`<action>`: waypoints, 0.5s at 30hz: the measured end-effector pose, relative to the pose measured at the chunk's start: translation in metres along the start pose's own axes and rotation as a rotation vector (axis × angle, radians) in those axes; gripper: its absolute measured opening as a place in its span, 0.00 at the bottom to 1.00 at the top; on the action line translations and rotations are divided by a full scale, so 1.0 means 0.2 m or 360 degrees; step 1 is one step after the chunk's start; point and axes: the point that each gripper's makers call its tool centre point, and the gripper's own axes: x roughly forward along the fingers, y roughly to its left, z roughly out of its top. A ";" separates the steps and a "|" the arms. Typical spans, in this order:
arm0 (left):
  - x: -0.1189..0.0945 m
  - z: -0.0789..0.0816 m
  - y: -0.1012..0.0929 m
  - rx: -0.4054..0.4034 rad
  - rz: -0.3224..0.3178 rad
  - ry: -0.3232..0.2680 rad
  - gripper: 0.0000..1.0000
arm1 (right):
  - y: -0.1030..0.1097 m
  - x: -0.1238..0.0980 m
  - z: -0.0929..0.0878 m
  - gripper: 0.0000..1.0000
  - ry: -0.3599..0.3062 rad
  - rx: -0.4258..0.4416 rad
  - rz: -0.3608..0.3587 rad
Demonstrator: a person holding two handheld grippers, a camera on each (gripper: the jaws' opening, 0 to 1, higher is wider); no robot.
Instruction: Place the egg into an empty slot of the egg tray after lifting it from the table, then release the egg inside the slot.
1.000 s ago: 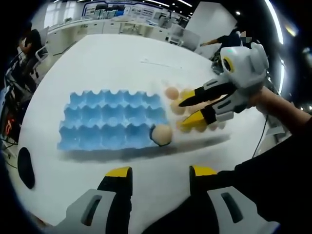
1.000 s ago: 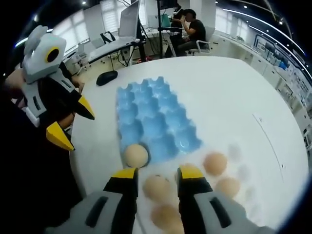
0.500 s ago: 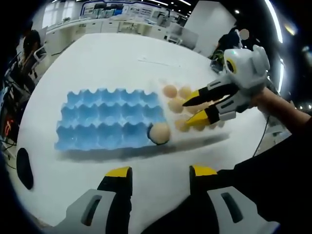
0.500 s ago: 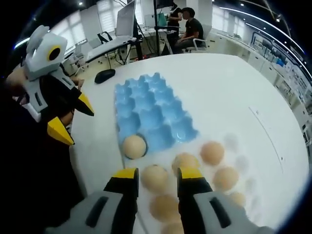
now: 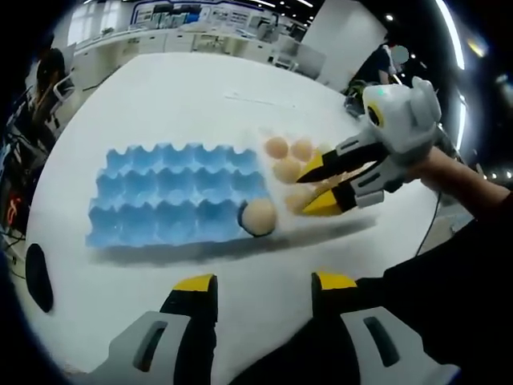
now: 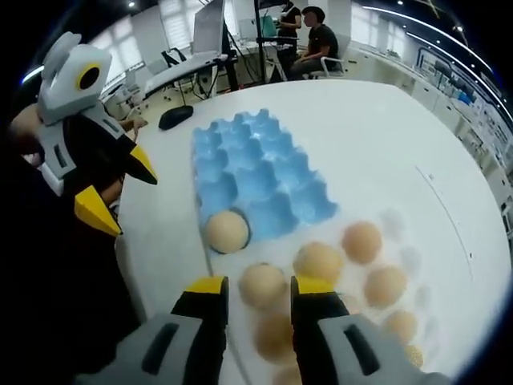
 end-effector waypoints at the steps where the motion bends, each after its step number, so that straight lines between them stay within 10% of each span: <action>1: 0.00 0.00 0.00 -0.0001 0.0000 0.0001 0.48 | 0.00 0.00 0.00 0.32 0.0002 -0.0010 0.0001; 15: 0.00 0.00 0.00 -0.0008 0.0005 -0.0002 0.48 | 0.00 0.03 -0.05 0.32 0.0065 -0.0012 -0.0005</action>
